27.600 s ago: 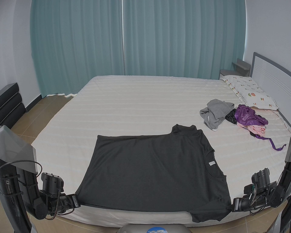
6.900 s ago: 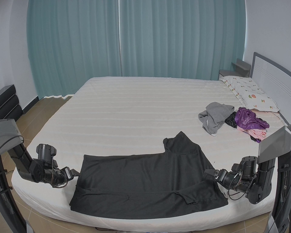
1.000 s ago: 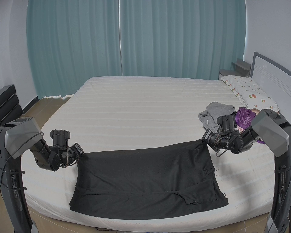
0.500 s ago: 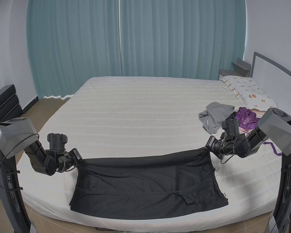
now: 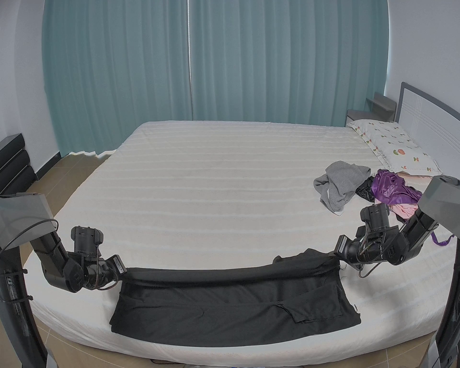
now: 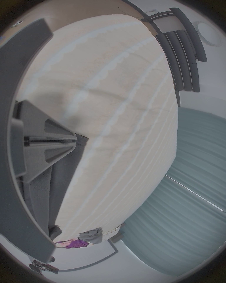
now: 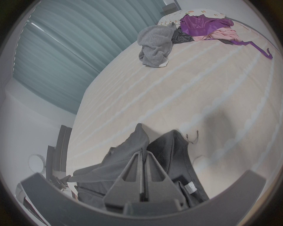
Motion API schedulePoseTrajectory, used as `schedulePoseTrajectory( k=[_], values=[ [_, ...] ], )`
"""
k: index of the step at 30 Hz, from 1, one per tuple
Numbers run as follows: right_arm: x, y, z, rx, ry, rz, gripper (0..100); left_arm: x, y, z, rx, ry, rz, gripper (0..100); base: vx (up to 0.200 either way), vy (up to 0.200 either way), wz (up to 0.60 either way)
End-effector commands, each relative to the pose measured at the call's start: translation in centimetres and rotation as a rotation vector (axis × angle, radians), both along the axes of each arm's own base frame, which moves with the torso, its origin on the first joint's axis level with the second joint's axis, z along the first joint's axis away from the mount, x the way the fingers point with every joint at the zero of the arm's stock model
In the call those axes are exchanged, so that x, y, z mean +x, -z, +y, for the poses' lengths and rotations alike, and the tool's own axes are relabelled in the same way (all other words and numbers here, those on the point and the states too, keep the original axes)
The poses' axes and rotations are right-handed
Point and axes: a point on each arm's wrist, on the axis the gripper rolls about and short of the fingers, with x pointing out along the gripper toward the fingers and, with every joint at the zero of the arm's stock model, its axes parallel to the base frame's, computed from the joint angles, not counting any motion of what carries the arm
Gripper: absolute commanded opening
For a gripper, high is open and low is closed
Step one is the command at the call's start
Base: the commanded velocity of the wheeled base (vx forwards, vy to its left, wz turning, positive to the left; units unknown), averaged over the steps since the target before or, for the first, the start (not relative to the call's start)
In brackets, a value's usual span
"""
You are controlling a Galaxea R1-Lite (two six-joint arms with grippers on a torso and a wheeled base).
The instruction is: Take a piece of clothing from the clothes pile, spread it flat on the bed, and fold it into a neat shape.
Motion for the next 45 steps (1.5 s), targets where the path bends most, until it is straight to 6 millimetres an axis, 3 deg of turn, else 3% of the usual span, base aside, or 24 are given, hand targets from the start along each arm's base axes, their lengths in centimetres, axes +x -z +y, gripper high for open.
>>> schedulePoseTrajectory(
  k=[1,10,14,15,17,18,20,24,28,33,41,42,45],
  values=[
    [-1.8,1.0,-0.1,-0.022,-0.037,0.037,0,-1.9,0.9,-0.2,0.008,0.017,0.052,0,0.000,0.000,0.00],
    [-3.5,3.5,-0.2,-0.063,-0.120,0.126,0,-3.5,1.8,-0.3,-0.015,0.038,0.100,0,0.000,0.000,0.00],
    [-3.6,3.7,-0.2,-0.072,-0.130,0.131,0,-4.1,2.0,-0.5,-0.026,0.049,0.120,0,0.000,0.000,0.00],
    [-3.6,3.7,-0.2,-0.075,-0.135,0.128,0,-4.1,2.0,-0.5,-0.029,0.053,0.120,100,0.000,0.000,0.00],
    [-3.6,3.7,-0.2,-0.082,-0.142,0.126,0,-4.2,2.0,-0.5,-0.031,0.054,0.122,100,0.000,0.000,0.00],
    [-3.6,3.7,-0.2,-0.085,-0.146,0.125,100,-4.2,2.0,-0.5,-0.032,0.051,0.122,100,0.000,0.000,0.00],
    [-3.6,3.6,-0.2,-0.084,-0.144,0.122,100,-4.2,1.9,-0.5,-0.033,0.050,0.119,100,0.000,0.000,0.00],
    [-2.8,1.2,-1.0,-0.047,-0.103,0.024,100,-3.7,1.0,-0.3,-0.039,0.036,0.073,100,0.000,0.000,0.00],
    [-2.1,0.5,-1.9,-0.005,-0.101,-0.029,100,-2.5,0.3,0.2,-0.051,0.008,0.021,100,0.000,0.000,0.00],
    [-1.3,1.6,-2.0,-0.001,-0.095,-0.022,100,-0.4,-0.1,-0.1,-0.079,-0.015,-0.028,100,0.000,0.000,0.00],
    [-0.1,4.0,-2.0,0.011,-0.079,-0.030,100,0.4,3.1,-1.5,-0.042,0.006,0.040,100,0.000,0.000,0.00],
    [0.0,4.2,-2.0,0.019,-0.071,-0.035,100,0.3,3.2,-1.6,-0.023,-0.009,0.031,0,0.000,0.000,0.00],
    [0.0,4.5,-2.1,0.031,-0.053,-0.036,100,0.4,3.5,-1.6,-0.010,-0.026,0.018,0,0.000,0.000,0.00]
  ],
)
